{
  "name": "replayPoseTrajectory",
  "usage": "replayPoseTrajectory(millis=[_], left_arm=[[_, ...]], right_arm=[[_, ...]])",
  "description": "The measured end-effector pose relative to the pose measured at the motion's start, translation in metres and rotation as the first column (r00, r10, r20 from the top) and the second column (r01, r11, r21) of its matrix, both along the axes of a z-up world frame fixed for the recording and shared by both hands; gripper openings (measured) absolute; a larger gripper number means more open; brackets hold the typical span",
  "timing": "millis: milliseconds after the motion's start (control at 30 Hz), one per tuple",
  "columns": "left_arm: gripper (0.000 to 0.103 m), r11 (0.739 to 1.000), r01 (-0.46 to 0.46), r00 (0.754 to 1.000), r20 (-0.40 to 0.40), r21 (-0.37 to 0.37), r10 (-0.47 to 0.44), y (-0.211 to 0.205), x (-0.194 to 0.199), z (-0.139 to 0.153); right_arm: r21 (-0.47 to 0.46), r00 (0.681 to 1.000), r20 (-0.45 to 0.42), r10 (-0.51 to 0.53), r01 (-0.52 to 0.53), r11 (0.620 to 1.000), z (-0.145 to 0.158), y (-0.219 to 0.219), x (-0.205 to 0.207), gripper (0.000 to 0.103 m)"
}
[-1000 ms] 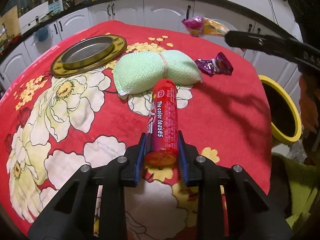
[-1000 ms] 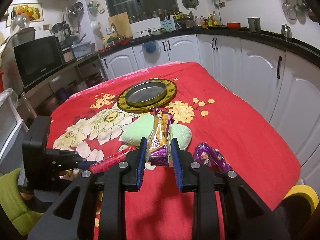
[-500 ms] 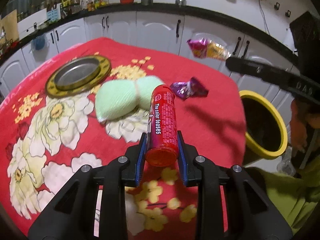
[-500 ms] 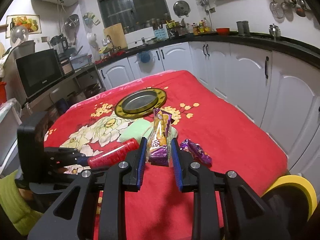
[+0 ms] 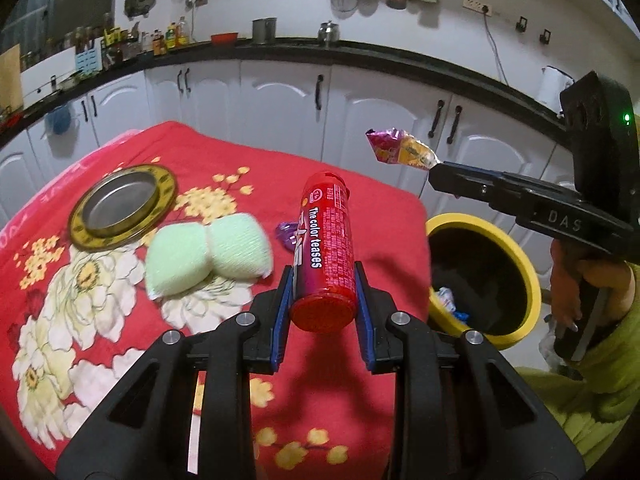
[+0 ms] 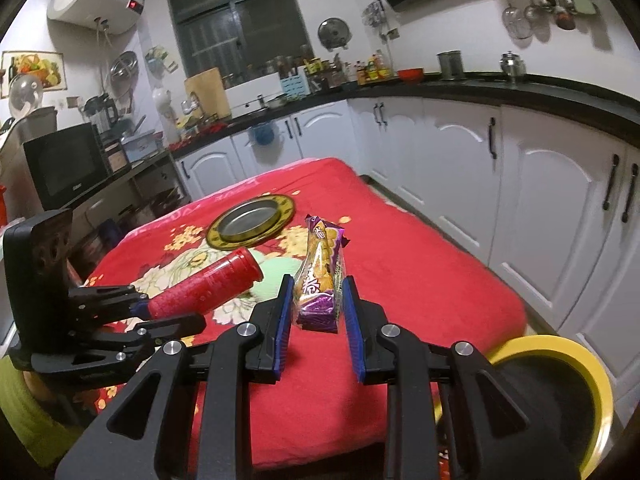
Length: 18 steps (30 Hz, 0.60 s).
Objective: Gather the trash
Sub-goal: 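Carry the red candy tube and snack packet in both tools over the yellow bin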
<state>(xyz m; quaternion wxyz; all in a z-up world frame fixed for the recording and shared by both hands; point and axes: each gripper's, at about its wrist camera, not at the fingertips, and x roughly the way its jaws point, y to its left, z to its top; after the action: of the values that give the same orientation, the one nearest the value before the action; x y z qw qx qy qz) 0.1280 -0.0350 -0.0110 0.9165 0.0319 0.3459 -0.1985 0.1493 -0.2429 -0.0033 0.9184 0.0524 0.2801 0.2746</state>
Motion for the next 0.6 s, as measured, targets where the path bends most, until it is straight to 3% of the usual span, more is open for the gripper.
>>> replayPoseTrajectory(millis=[600], left_arm=[[0.021, 0.992, 0.109, 0.994, 0.026, -0.065, -0.108, -0.067, 0.004, 0.007]], right_arm=[[-0.010, 0.983, -0.018, -0.184, 0.184, 0.983, -0.010, -0.085, -0.022, 0.024]])
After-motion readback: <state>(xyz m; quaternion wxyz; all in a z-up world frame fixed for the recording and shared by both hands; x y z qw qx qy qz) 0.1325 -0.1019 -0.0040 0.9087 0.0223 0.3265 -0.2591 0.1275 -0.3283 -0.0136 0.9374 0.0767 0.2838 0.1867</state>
